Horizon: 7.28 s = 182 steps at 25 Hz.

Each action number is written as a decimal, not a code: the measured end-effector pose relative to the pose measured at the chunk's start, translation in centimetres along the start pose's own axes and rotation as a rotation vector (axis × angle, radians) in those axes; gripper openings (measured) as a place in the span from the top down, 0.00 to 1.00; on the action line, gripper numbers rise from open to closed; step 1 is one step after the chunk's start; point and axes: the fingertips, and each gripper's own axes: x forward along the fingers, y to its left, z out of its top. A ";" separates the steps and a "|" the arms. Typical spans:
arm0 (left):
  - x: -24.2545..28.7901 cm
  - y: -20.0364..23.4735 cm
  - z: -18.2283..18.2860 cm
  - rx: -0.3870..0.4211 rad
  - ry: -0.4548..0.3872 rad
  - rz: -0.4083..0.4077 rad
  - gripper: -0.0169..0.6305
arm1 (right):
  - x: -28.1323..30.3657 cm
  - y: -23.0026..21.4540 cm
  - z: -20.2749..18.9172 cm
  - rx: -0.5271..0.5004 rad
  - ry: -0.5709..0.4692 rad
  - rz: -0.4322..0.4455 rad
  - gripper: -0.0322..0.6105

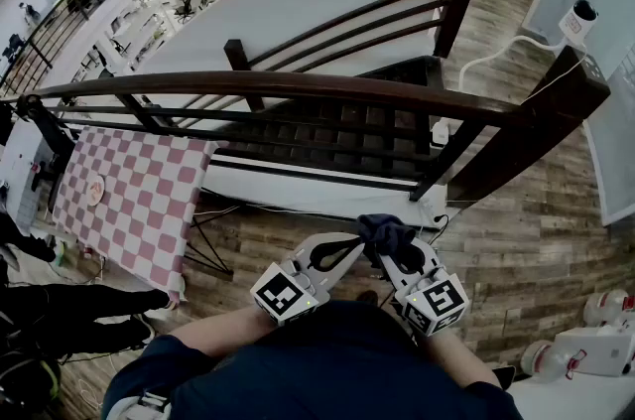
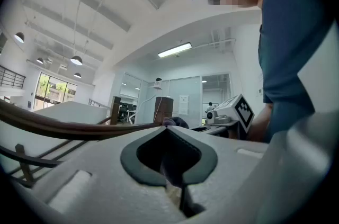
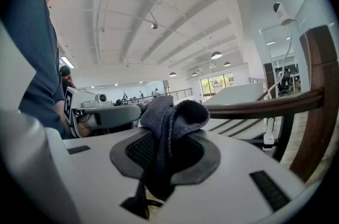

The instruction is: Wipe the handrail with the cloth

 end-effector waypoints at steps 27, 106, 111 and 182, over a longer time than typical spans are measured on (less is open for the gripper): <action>6.7 0.3 -2.4 -0.044 0.015 0.071 0.98 | -1.5 -7.0 -1.8 0.073 0.005 0.035 0.81; 25.7 26.8 -34.1 -0.057 0.097 -0.016 0.98 | 25.8 -49.7 -33.3 -0.042 0.407 -0.508 0.81; 21.5 29.3 -33.2 -0.060 0.093 0.040 0.98 | 30.6 -45.6 -33.0 -0.064 0.424 -0.447 0.81; 25.6 22.8 -31.9 -0.117 0.220 0.090 0.98 | 21.8 -52.2 -33.6 -0.060 0.545 -0.444 0.81</action>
